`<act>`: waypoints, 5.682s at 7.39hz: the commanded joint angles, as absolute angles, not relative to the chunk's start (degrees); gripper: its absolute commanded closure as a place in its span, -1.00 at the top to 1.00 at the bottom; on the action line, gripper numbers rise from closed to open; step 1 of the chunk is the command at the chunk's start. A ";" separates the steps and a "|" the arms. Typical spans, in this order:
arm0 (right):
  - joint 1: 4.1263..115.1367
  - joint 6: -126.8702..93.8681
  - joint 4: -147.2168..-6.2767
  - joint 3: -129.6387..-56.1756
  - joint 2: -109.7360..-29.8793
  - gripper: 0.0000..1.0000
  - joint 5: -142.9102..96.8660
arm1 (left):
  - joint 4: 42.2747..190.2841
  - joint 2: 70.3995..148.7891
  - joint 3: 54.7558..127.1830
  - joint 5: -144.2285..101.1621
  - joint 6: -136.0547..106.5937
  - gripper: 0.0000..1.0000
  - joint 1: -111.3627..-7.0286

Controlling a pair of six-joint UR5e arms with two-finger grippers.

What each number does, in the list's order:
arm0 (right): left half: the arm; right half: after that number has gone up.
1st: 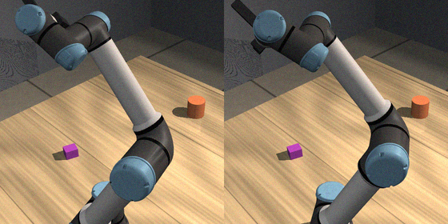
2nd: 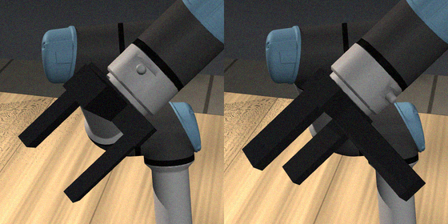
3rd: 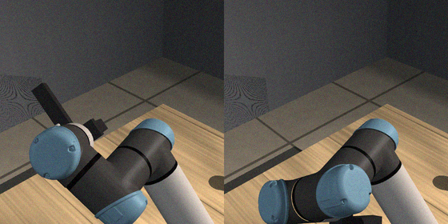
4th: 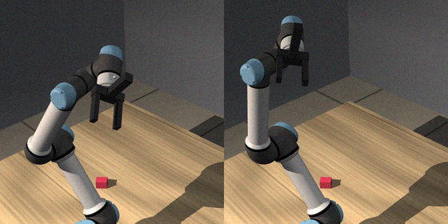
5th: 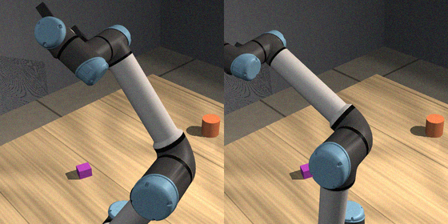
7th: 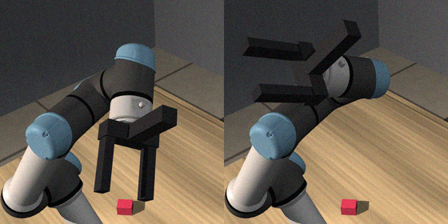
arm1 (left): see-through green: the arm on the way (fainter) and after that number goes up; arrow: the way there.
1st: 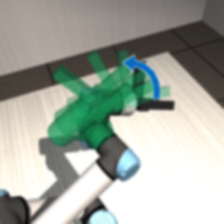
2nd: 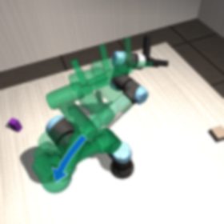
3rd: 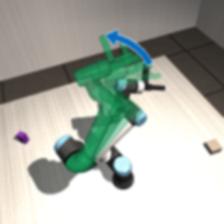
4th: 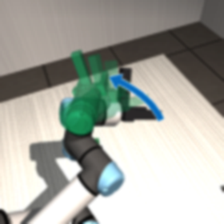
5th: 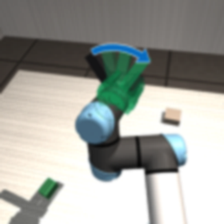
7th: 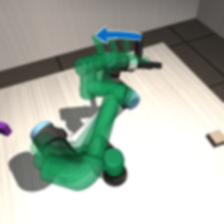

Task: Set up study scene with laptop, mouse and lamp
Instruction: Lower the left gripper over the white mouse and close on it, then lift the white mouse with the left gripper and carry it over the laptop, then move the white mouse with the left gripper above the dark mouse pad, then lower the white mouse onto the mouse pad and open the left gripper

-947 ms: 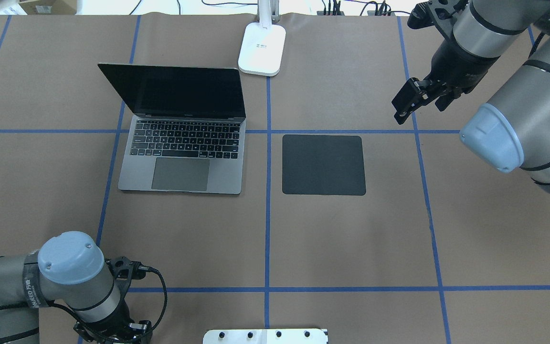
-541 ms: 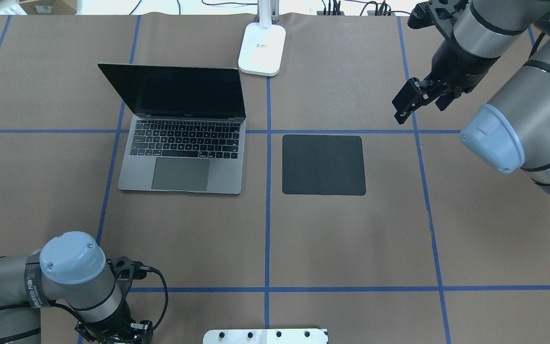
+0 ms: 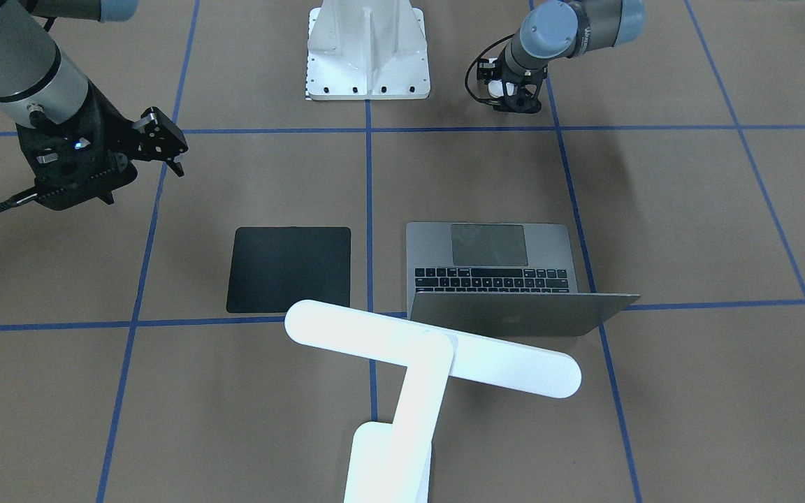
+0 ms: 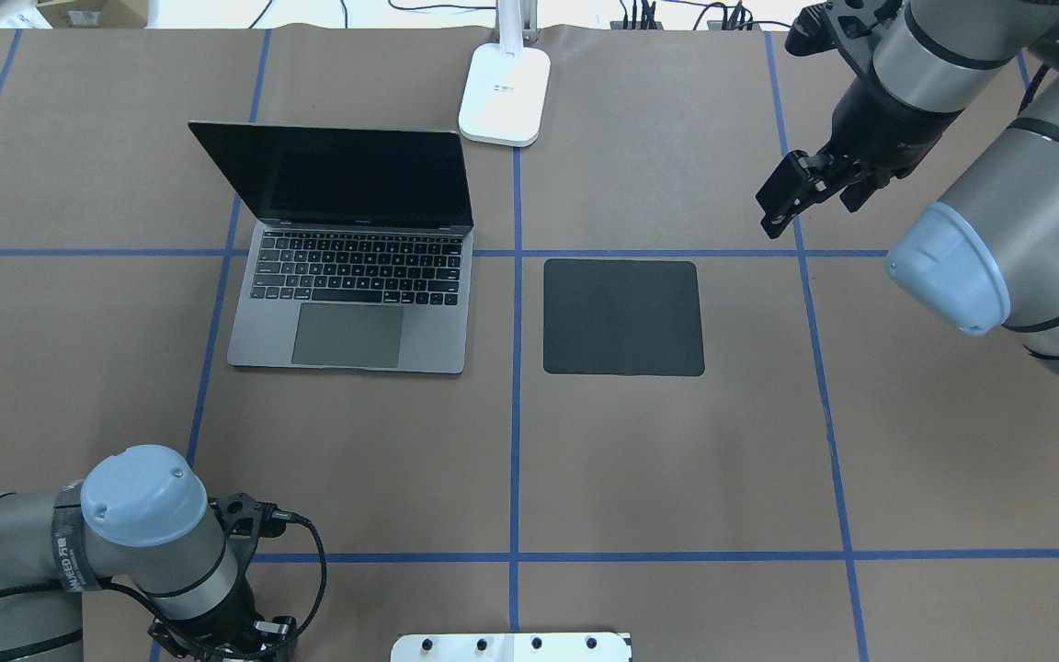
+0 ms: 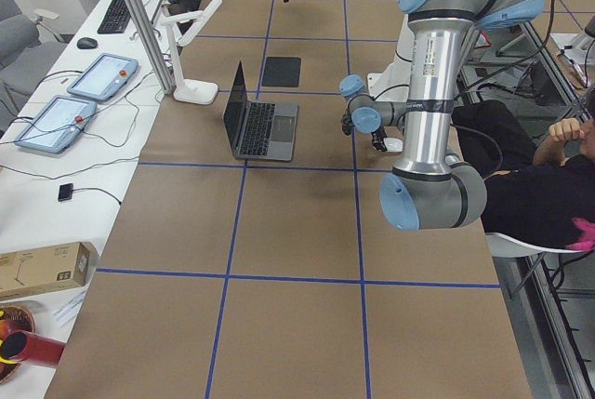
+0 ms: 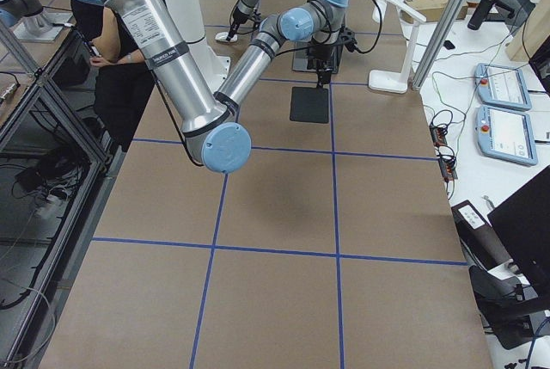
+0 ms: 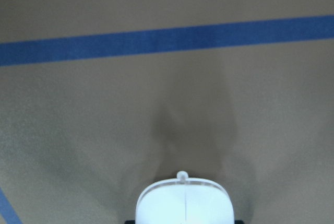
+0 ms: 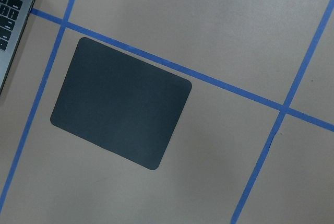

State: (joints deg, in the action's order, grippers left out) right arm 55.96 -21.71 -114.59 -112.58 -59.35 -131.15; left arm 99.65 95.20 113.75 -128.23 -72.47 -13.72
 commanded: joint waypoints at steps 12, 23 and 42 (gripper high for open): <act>59.76 -21.09 -114.96 -113.99 -64.07 0.99 -133.14 | 98.70 101.93 116.99 -130.96 -64.78 0.24 -36.47; 72.59 -19.95 -115.22 -117.86 -77.43 0.99 -135.09 | 102.63 143.42 79.66 -124.41 -73.63 0.25 -35.35; 74.88 -19.78 -115.31 -118.39 -78.75 0.99 -135.09 | 109.25 153.63 59.77 -115.40 -71.10 0.29 -32.52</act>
State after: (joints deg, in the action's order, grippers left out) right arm 74.82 -19.77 -115.25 -118.39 -78.82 -135.09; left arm 109.32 153.64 59.83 -115.40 -71.16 -32.52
